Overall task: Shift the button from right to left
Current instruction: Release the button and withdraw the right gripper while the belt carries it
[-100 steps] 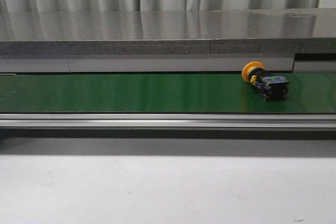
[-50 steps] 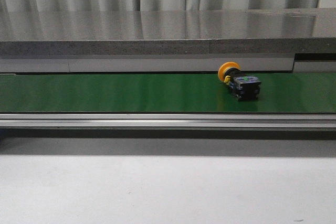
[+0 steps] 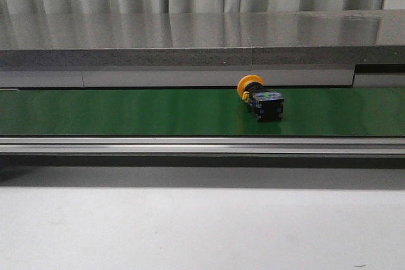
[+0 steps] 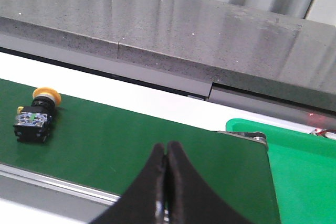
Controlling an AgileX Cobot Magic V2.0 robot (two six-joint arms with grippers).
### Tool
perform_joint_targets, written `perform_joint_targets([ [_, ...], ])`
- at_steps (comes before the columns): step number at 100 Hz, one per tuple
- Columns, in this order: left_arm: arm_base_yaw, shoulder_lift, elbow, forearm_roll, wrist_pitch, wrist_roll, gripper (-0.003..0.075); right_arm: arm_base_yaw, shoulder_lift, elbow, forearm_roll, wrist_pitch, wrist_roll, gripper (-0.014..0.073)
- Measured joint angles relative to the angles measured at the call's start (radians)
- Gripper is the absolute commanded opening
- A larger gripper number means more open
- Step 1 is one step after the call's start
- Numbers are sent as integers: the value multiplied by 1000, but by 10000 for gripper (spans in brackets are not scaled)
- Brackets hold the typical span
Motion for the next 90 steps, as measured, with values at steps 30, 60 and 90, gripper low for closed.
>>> perform_joint_targets([
  [30, 0, 375, -285, -2, 194, 0, 5, 0, 0, 0, 0, 0, 0, -64],
  [60, 0, 658, -427, -12, 212, 0, 104, 0, 0, 0, 0, 0, 0, -64],
  [90, 0, 765, -449, -21, 215, 0, 670, 0, 0, 0, 2, 0, 0, -64],
])
